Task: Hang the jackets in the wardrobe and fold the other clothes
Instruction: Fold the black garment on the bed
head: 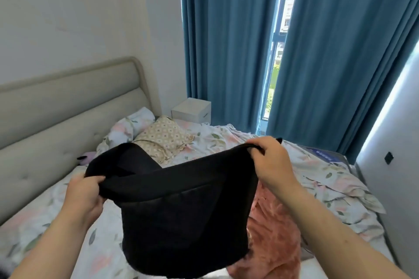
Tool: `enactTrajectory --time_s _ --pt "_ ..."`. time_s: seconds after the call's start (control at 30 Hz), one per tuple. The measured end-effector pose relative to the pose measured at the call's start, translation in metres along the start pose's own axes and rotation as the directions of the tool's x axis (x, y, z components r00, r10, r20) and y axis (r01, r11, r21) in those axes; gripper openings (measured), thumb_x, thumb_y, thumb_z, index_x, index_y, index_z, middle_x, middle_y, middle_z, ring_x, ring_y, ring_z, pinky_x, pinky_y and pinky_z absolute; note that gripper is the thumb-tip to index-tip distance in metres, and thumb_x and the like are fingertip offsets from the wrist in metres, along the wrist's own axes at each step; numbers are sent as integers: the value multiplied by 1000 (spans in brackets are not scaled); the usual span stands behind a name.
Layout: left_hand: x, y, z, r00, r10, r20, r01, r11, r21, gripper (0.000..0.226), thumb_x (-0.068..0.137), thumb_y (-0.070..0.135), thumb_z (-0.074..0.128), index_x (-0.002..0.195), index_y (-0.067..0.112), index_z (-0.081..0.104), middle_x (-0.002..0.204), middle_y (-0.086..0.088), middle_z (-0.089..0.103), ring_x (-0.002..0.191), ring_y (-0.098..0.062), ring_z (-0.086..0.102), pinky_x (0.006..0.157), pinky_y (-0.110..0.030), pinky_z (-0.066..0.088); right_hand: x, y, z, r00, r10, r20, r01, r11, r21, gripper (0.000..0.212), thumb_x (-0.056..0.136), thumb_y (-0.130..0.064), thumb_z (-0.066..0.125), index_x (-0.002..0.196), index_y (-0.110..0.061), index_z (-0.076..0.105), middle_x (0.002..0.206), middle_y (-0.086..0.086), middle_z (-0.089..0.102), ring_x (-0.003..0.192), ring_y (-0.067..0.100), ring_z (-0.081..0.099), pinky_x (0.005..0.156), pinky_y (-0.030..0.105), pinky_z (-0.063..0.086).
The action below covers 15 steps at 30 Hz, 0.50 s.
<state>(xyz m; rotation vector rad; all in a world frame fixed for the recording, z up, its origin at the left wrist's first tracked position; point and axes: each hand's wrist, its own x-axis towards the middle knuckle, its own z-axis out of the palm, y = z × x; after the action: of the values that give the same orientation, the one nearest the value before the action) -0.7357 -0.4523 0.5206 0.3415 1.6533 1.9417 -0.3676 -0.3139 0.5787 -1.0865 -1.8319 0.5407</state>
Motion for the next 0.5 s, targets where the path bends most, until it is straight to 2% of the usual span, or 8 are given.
enactTrajectory --time_s 0.07,0.1,0.2,0.27,0.3,0.33,0.43,0.5 --pt "-1 29 -9 999 27 -41 -27 1000 -9 52 82 -18 38 127 5 50 112 -12 57 86 -27 60 60 -31 51 21 -23 10 997 -67 23 67 998 -2 24 93 -8 58 98 -23 76 86 -26 56 85 -11 52 77 0 34" --pt "-1 41 -14 998 28 -54 -29 999 -17 53 80 -18 35 125 7 51 108 -11 56 83 -26 58 61 -30 49 30 -34 15 994 -101 35 101 995 -3 24 94 -9 57 99 -22 76 87 -26 57 84 -6 52 77 2 35" --pt "3 72 -33 996 -17 -84 13 999 -40 21 81 -11 43 88 7 54 78 -10 49 65 -21 49 54 -29 46 55 -64 35 980 -174 100 176 984 -12 21 96 -11 56 101 -18 76 92 -14 61 90 6 50 82 19 35" --pt "11 86 -48 997 -41 -72 38 998 -41 16 82 -3 64 96 4 61 87 -15 62 79 -29 62 76 -41 55 66 -78 47 970 -204 132 207 978 -11 18 96 -13 59 101 -17 76 92 -12 62 92 9 51 84 24 35" --pt "15 93 -60 995 -43 -89 40 999 -33 24 80 2 72 103 3 64 95 -17 68 88 -32 66 86 -46 55 72 -86 58 964 -223 146 226 974 -5 16 95 -14 60 100 -17 76 89 -16 60 93 10 51 83 25 35" --pt "21 100 -71 992 -36 -125 34 999 -20 30 78 6 78 105 3 66 98 -18 70 92 -34 68 89 -49 55 78 -92 68 960 -233 153 235 972 0 15 95 -15 61 98 -17 76 85 -21 58 92 10 52 81 23 36" --pt "38 116 -104 957 53 -284 -16 991 131 31 71 18 85 95 5 70 88 -15 73 81 -32 70 77 -44 59 92 -107 100 949 -266 170 269 963 2 14 95 -15 62 93 -17 76 80 -23 58 88 11 56 72 19 35" --pt "57 124 -128 924 132 -359 -49 971 233 25 70 23 85 84 8 72 84 -14 73 77 -31 71 77 -43 59 103 -115 127 945 -264 194 270 963 -6 14 95 -17 61 97 -17 76 86 -16 60 90 11 54 77 23 36"
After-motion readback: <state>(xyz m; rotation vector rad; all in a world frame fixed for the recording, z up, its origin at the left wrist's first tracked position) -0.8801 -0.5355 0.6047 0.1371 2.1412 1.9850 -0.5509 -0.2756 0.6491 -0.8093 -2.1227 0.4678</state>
